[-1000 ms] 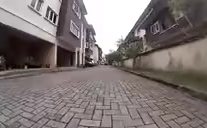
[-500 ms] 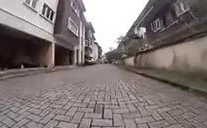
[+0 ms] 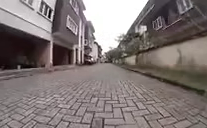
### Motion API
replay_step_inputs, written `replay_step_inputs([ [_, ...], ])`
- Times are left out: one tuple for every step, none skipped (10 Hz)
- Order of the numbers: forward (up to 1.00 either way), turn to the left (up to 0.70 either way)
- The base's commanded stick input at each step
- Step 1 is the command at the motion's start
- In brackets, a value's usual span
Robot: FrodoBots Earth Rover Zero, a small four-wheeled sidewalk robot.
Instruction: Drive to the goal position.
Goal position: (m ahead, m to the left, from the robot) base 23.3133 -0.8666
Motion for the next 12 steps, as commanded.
replay_step_inputs([
  [0.70, 0.00],
  [0.70, 0.00],
  [0.70, 0.00],
  [0.70, 0.00],
  [0.70, 0.00],
  [0.70, 0.00],
  [0.70, 0.00],
  [0.70, 0.00],
  [0.70, 0.00],
  [0.70, 0.00],
  [0.70, 0.00],
  [0.70, 0.00],
])
